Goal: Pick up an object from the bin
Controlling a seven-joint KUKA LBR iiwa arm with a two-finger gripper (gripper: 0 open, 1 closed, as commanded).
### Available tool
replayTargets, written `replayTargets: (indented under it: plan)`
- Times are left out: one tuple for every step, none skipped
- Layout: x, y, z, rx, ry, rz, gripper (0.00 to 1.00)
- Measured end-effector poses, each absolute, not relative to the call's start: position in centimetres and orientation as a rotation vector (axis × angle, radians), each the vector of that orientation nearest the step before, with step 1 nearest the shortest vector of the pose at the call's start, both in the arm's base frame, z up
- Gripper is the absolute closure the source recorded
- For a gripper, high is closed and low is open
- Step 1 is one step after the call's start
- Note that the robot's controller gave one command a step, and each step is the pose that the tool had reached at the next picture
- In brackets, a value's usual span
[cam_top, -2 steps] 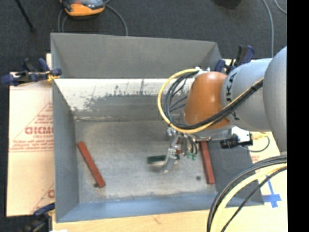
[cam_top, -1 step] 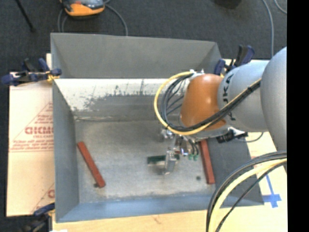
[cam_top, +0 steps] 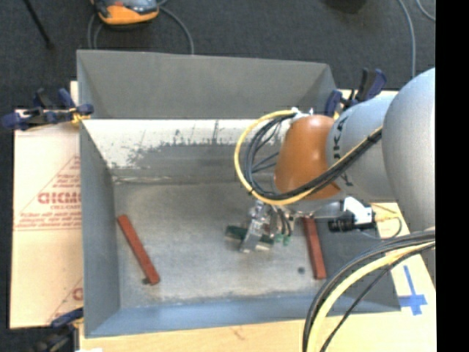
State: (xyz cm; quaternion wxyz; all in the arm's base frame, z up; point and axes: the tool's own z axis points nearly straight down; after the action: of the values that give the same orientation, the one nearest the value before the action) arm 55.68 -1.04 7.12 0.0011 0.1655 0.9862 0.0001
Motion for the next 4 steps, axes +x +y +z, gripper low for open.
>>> replayTargets:
  plan:
    - [55.7, -1.0, 7.1, 0.519, 3.096, 0.000, 1.00]
    - [55.6, -1.0, 7.4, 0.519, 3.096, 0.000, 1.00]
    - [55.4, -1.1, 9.1, 0.519, 3.106, -0.001, 1.00]
    - [55.5, -1.1, 11.3, 0.517, 3.101, 0.000, 1.00]
